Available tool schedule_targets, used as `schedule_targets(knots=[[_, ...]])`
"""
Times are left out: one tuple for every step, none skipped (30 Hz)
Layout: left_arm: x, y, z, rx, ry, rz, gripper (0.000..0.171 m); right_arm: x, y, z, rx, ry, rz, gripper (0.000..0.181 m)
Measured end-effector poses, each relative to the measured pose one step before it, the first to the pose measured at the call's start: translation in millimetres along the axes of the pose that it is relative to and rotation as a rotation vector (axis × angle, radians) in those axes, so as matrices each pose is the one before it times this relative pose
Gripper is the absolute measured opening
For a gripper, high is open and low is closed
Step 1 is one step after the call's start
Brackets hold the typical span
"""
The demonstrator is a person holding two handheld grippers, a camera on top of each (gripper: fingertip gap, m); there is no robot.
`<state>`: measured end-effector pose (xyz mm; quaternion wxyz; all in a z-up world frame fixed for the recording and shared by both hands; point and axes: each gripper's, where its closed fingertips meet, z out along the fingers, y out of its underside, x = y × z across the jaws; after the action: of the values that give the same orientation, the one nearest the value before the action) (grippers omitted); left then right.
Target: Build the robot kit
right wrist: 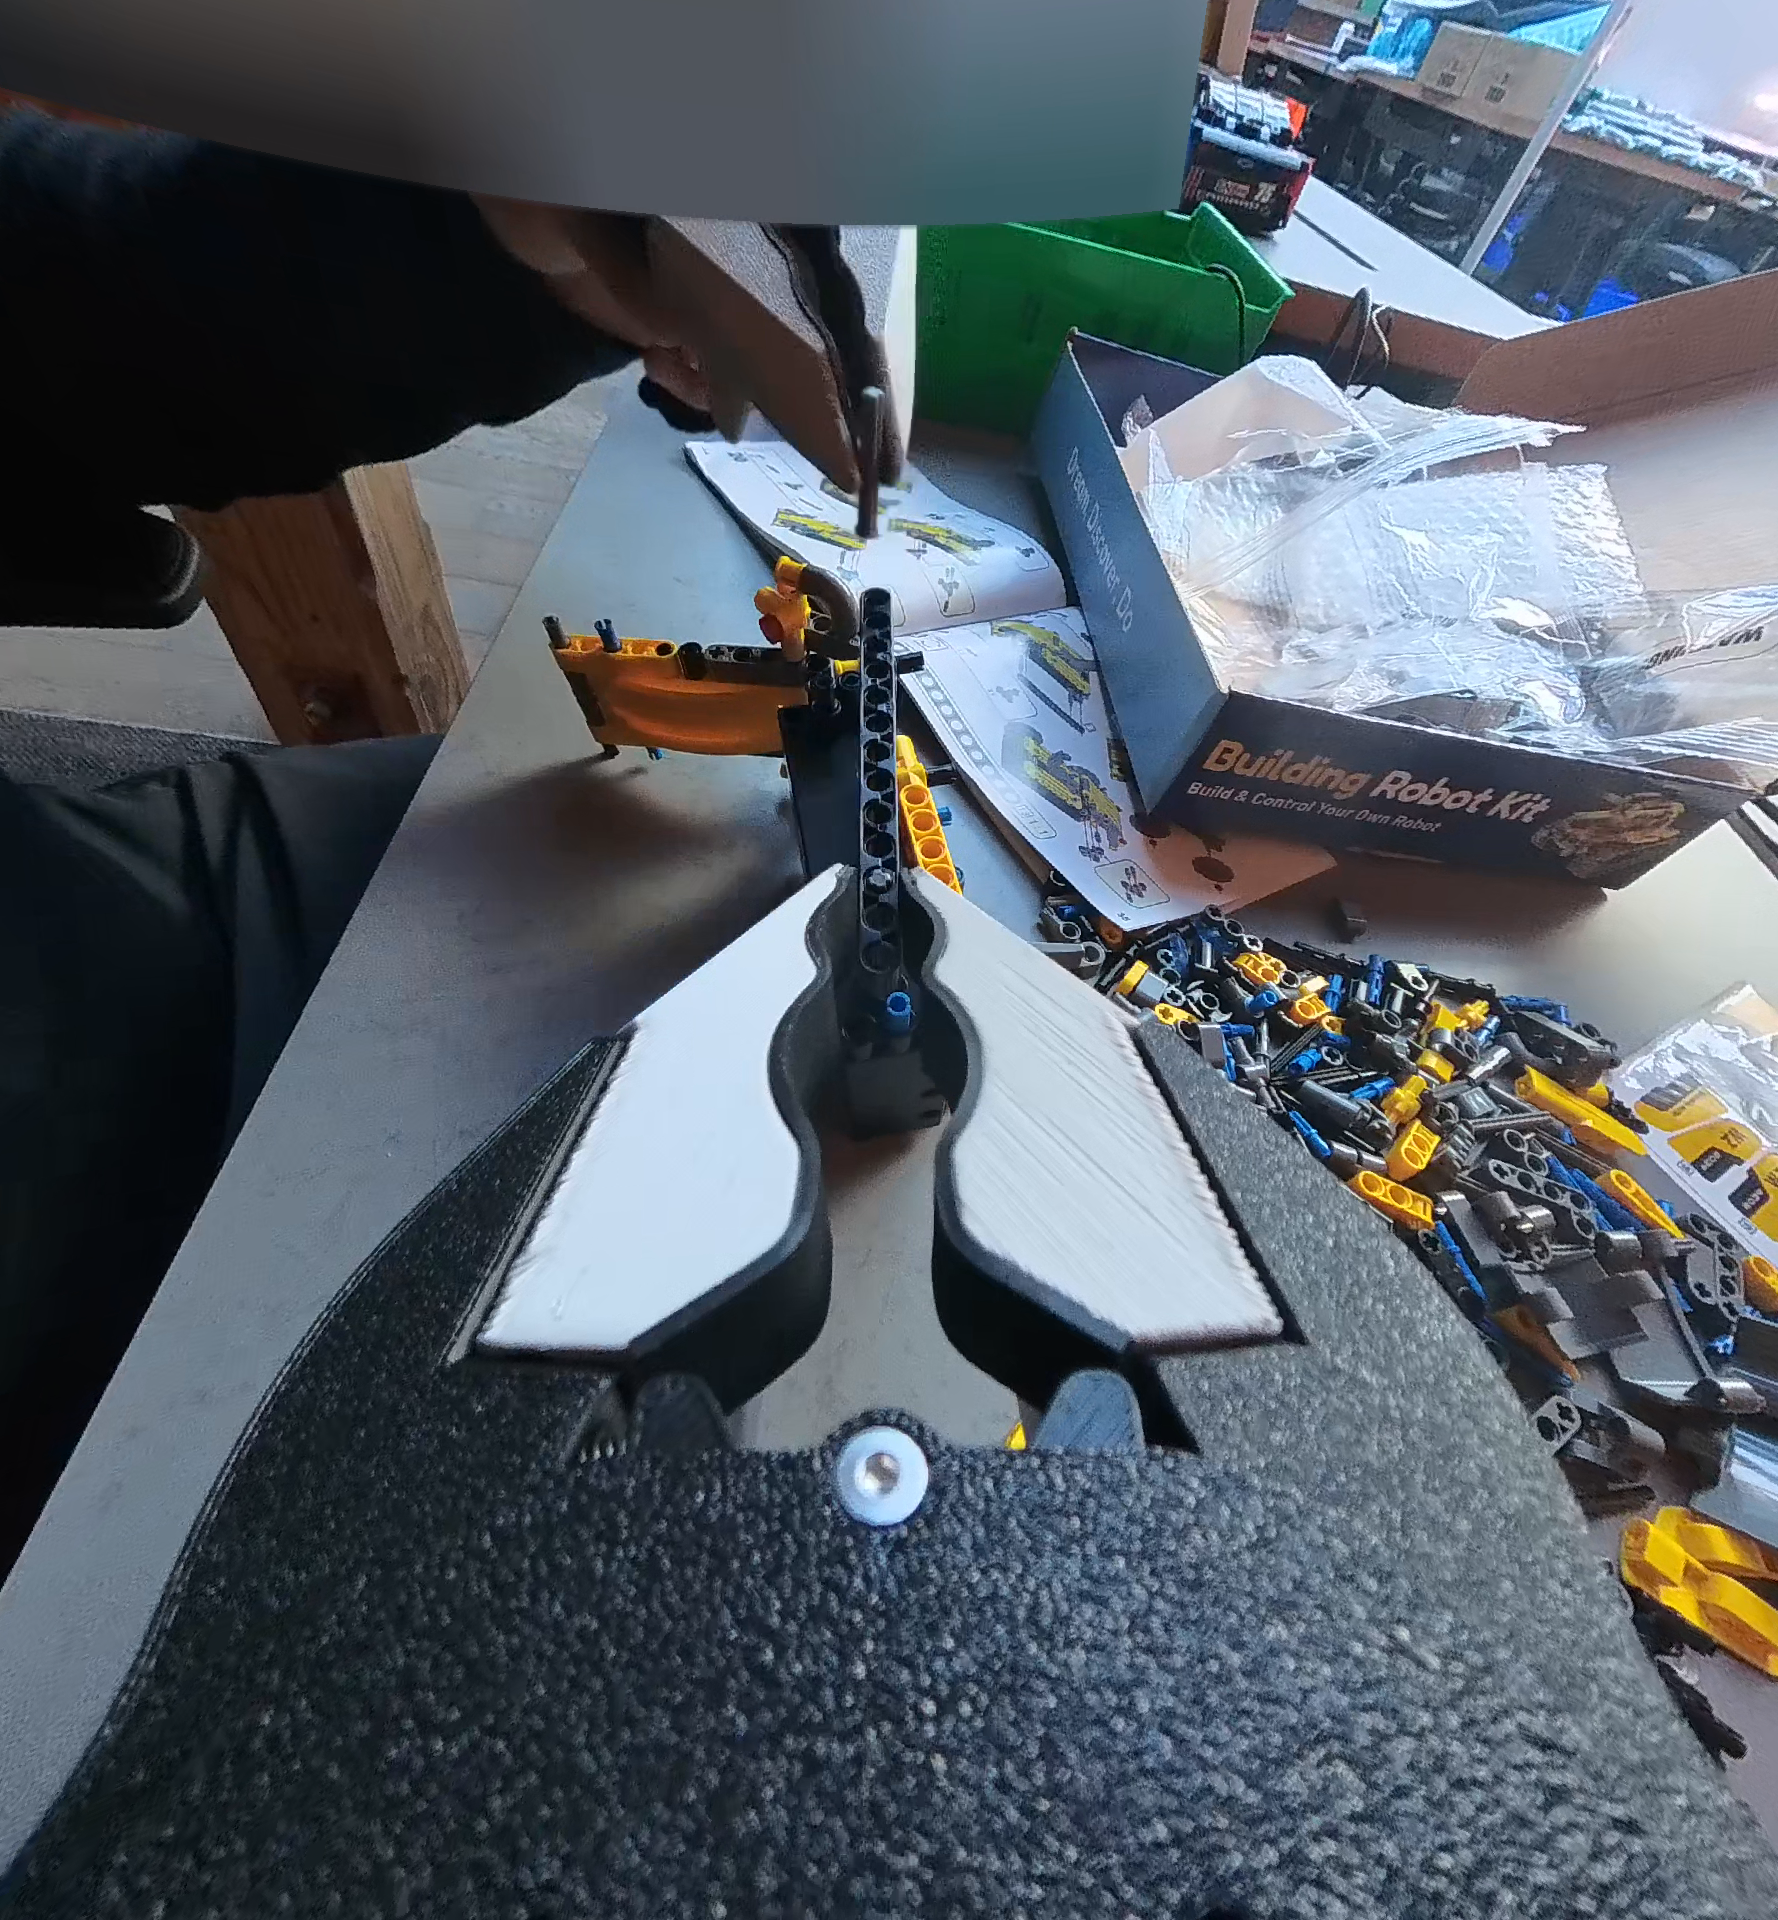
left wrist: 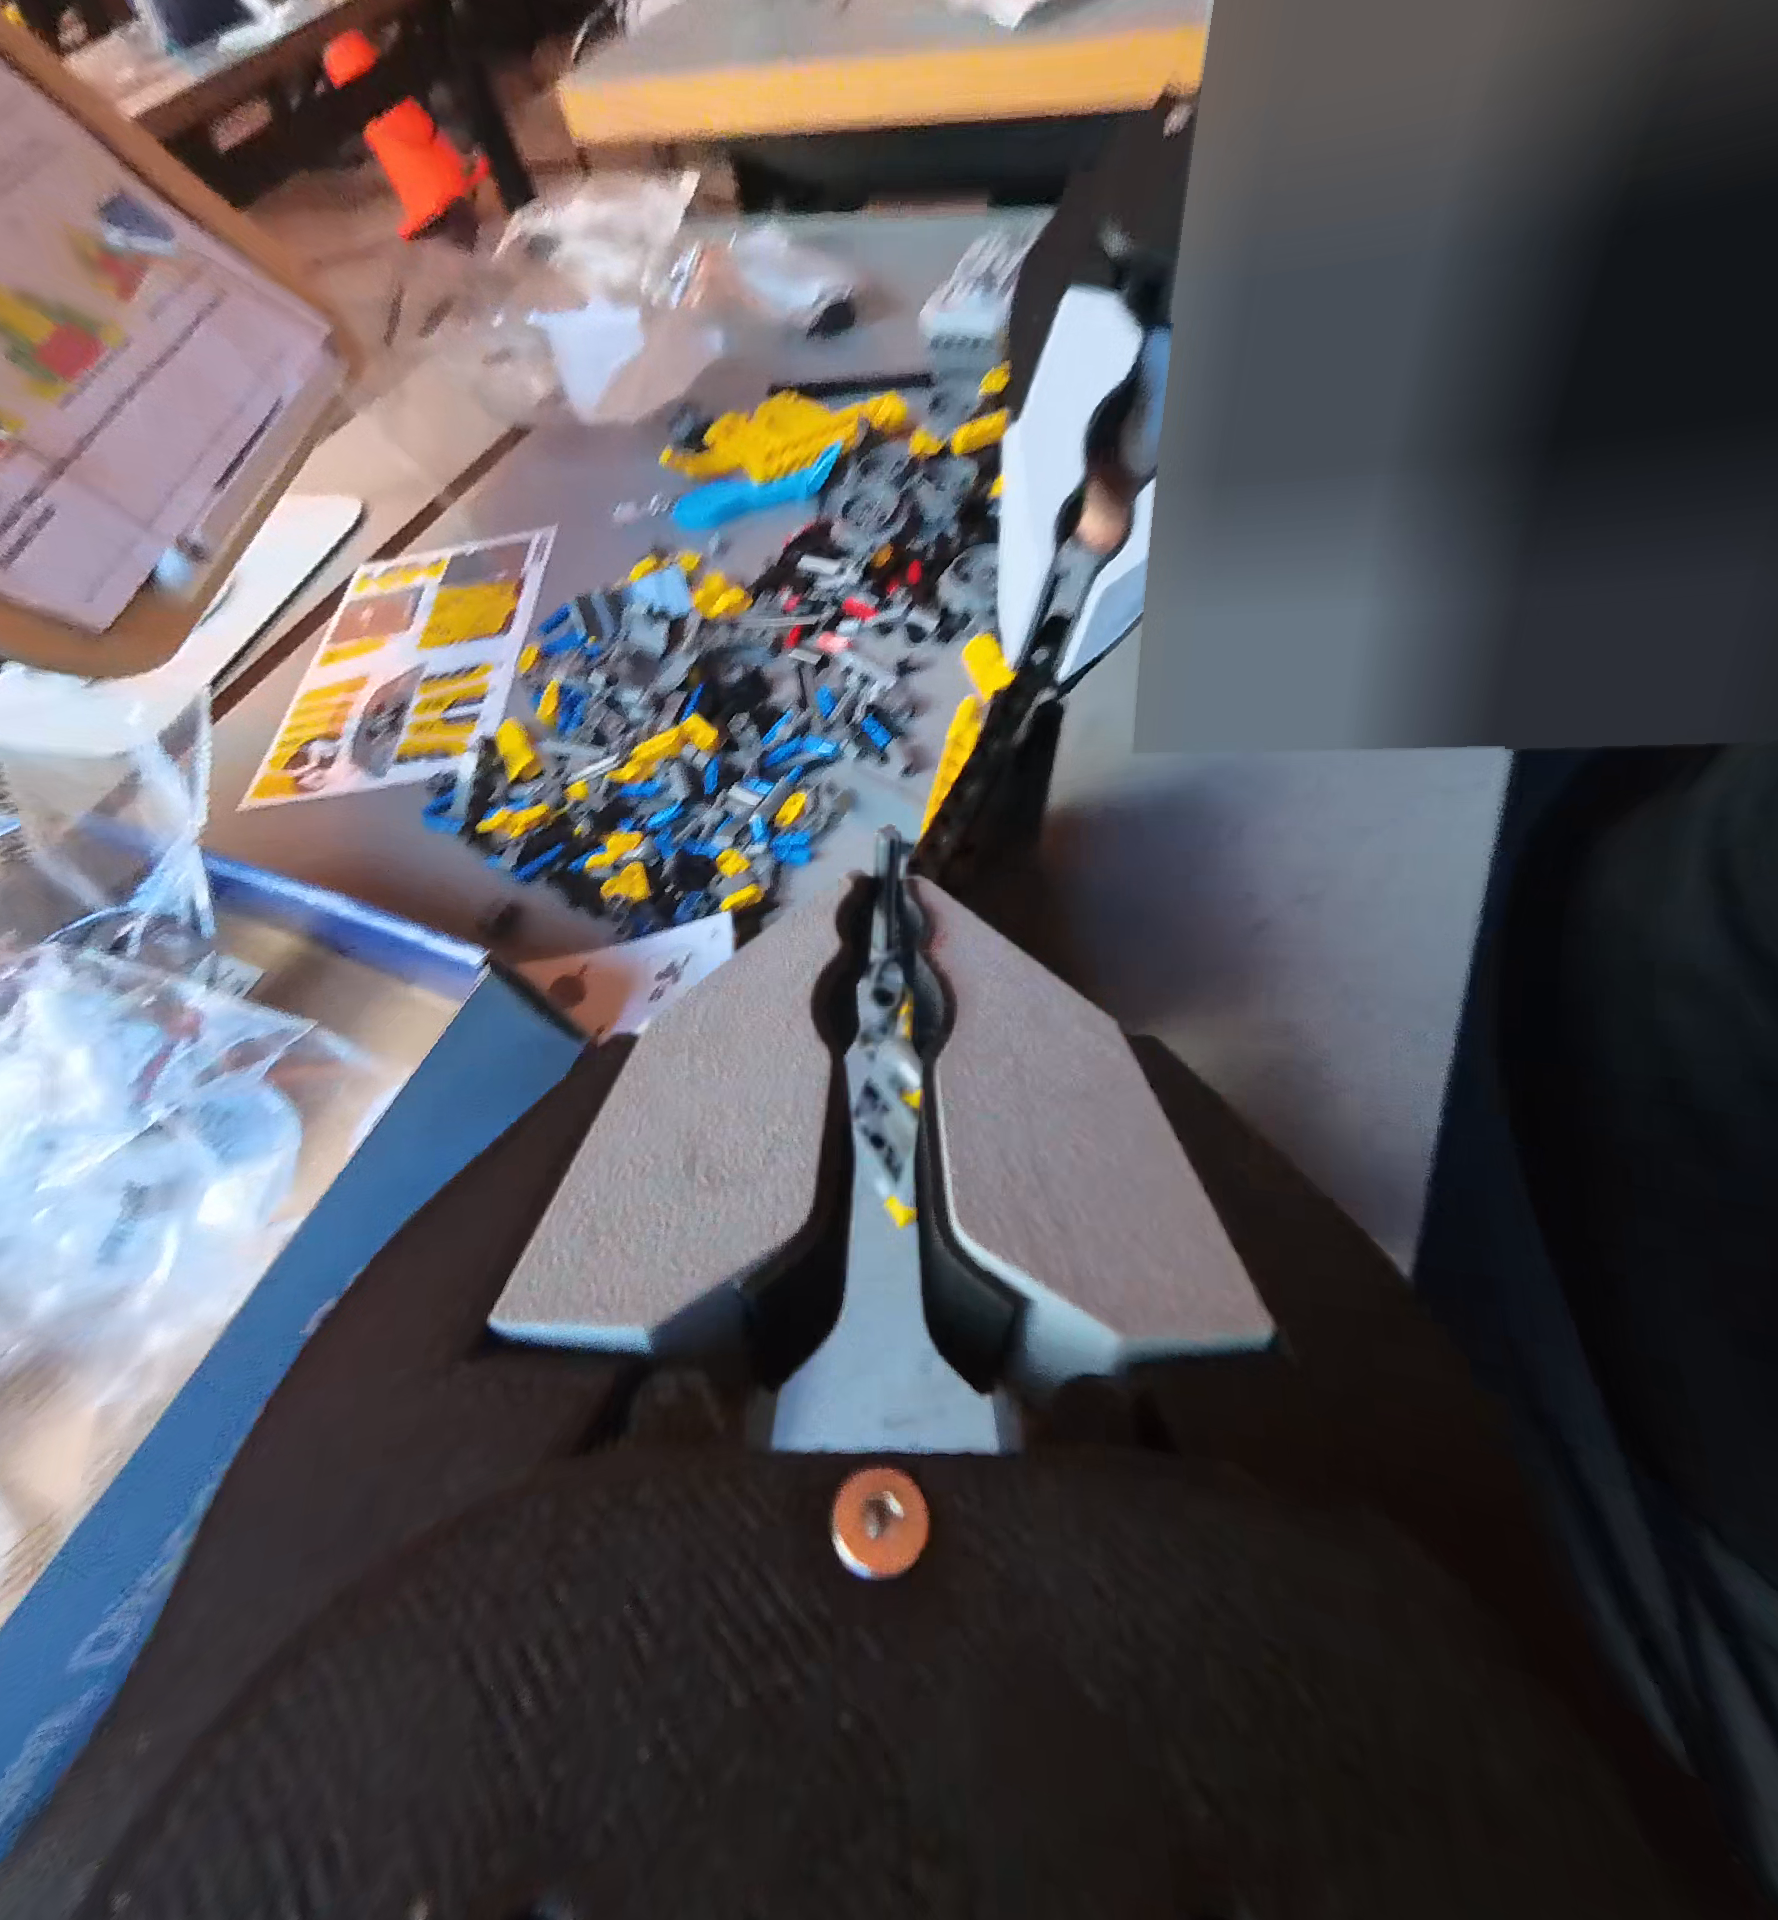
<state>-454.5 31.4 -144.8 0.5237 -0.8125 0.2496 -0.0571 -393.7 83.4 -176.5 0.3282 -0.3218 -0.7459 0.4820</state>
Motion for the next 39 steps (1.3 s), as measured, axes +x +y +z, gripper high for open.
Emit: schedule_targets(knots=[[3.35,-2.76,0.83,0.01967,0.0194,-0.0095,0.0,-0.21,-0.1,-0.08,0.0024,-0.0026,0.0013,0.007],[1.01,1.43,1.83,-0.00019,0.0083,-0.0018,0.0,-0.22,-0.15,0.09,0.0033,-0.0026,0.0019,0.007],[-0.97,4.69,2.51,-0.0179,-0.0029,-0.0007,0.0,-0.35,-0.06,-0.06,0.0038,-0.0033,0.0017,0.007],[0.39,4.78,2.65,-0.02074,0.003,-0.0015,0.0,-0.15,-0.14,0.02,0.0041,-0.0014,0.0015,0.007],[2.4,2.88,2.38,-0.01327,0.0107,0.0021,0.0,-0.2,-0.04,-0.1,0.0054,-0.0019,0.0013,0.007],[3.04,1.19,1.86,-0.00821,0.0103,0.0069,0.0,-0.37,-0.06,-0.02,0.0066,-0.0038,0.0029,0.007],[1.7,0.43,1.42,-0.0086,0.0022,0.0077,0.0,-0.46,-0.13,-0.18,0.007,-0.0054,0.0045,0.007],[0.04,1.02,1.05,-0.01406,-0.005,0.0075,0.0,-0.72,-0.26,-0.1,0.0058,-0.0065,0.004,0.007],[-0.51,0.92,0.42,-0.0125,-0.0064,0.0064,0.0,-0.7,-0.18,-0.24,0.0038,-0.0049,-0.0011,0.007],[-0.28,0.66,0.17,-0.00741,-0.0033,0.0025,0.0,-0.81,-0.3,-0.11,0.0035,-0.0028,-0.0059,0.007],[0.62,0.42,0.18,-0.00317,0.0032,-0.0017,0.0,-0.62,-0.38,0.15,0.0033,-0.0011,-0.0056,0.007],[0.83,0.54,0.14,-0.00061,0.0037,-0.0025,0.0,-0.36,-0.19,0.12,0.0022,-0.0003,-0.0038,0.007],[0.88,0.91,0.41,-0.00139,0.0044,-0.0005,0.0,0.16,-0.05,0.1,0.0018,0.0008,-0.002,0.007],[0.43,1.61,0.44,-0.0049,0.0023,-0.0002,0.0,-0.08,0.06,0.05,0.001,-0.0006,-0.0015,0.007],[0.24,1.61,0.61,-0.00578,0.0019,-0.0004,0.0,-0.1,0.22,0.0,0.0008,-0.0015,-0.0021,0.008],[0.35,1.49,0.62,-0.00558,0.0034,-0.0014,0.001,-0.02,0.26,-0.08,0.0009,0.0008,-0.0038,0.007],[0.64,0.74,0.68,-0.00374,0.0038,-0.0008,0.001,0.1,0.71,0.06,-0.0019,0.0007,-0.0023,0.007],[1.24,-0.39,0.37,0.00195,0.0066,0.0017,0.001,0.03,0.95,0.05,-0.0028,0.0004,-0.0004,0.007],[0.88,-0.19,0.49,-0.00117,0.0035,0.0021,0.001,0.08,0.58,0.08,-0.0008,0.0011,-0.0003,0.007],[0.72,-0.2,0.45,-0.00259,0.0019,0.0044,0.001,-0.06,-0.03,-0.02,0.0008,0.0005,-0.0011,0.007],[0.3,-0.08,0.3,-0.00345,0.0001,0.0023,0.001,-0.17,-0.29,-0.04,0.0013,-0.0006,-0.0013,0.008],[0.39,-0.07,0.22,-0.00298,0.0004,0.001,0.001,-0.12,-0.78,-0.14,0.0054,-0.0014,0.0014,0.008],[0.43,-0.09,0.32,-0.00231,0.0006,0.0011,0.001,0.02,-1.18,-0.37,0.0072,-0.0021,0.0041,0.007],[0.33,-0.21,0.41,-0.00203,-0.0006,0.0024,0.001,0.14,-1.09,-0.57,0.007,-0.002,0.0041,0.007],[0.14,-0.26,0.42,-0.0014,-0.0015,0.0021,0.001,0.16,-0.99,-0.62,0.0063,-0.0022,0.0033,0.007],[-0.12,-0.2,0.38,-0.00094,-0.0014,0.0005,0.001,0.0,-0.75,-0.52,0.0054,-0.0021,0.0031,0.007],[-0.21,-0.17,0.21,-0.0005,-0.0008,-0.0018,0.001,-0.01,-0.43,-0.29,0.0036,-0.0007,0.0019,0.007],[-0.02,-0.01,0.09,-0.00025,0.0006,-0.0013,0.001,-0.24,-0.23,-0.24,0.0024,-0.0016,0.001,0.007],[-0.33,-0.05,0.1,0.00035,-0.0007,-0.0006,0.001,-0.42,-0.3,-0.04,0.0033,-0.002,0.0003,0.007],[-0.41,-0.05,0.2,0.00096,-0.0018,-0.0013,0.001,-0.08,-0.22,-0.17,0.0031,-0.0006,0.0004,0.007],[-0.37,-0.11,0.27,0.00197,0.0005,-0.0037,0.001,-0.12,-0.45,-0.21,0.0036,-0.0017,0.0024,0.007],[-0.24,-0.18,0.4,0.00357,0.0029,-0.0048,0.001,0.05,-0.62,-0.27,0.0054,-0.0018,0.0031,0.007],[-0.09,-0.24,0.55,0.00632,0.0063,-0.0046,0.001,0.08,-0.73,-0.4,0.0057,-0.0019,0.0027,0.007],[0.18,-0.29,0.5,0.00893,0.0101,-0.0059,0.001,-0.24,-0.28,-0.16,0.0034,-0.0047,0.0037,0.007],[-0.19,-0.11,0.5,0.00842,0.0082,-0.0073,0.001,-0.47,-0.21,0.01,0.003,-0.0044,0.0041,0.007],[0.19,-0.12,0.36,0.00891,0.0099,-0.0081,0.001,-0.36,0.08,0.29,0.0013,-0.0018,0.0007,0.007],[-0.36,-0.08,0.22,0.00653,0.0049,-0.009,0.001,0.05,0.93,0.43,-0.0035,0.0008,-0.0012,0.007],[-0.01,-0.05,0.11,0.00329,0.0032,-0.0055,0.001,0.02,1.37,0.54,-0.0067,0.0015,-0.0029,0.007],[0.05,-0.09,0.03,-0.00003,-0.0024,0.0041,0.001,0.17,-0.21,0.0,0.0003,0.0026,-0.0041,0.007]])
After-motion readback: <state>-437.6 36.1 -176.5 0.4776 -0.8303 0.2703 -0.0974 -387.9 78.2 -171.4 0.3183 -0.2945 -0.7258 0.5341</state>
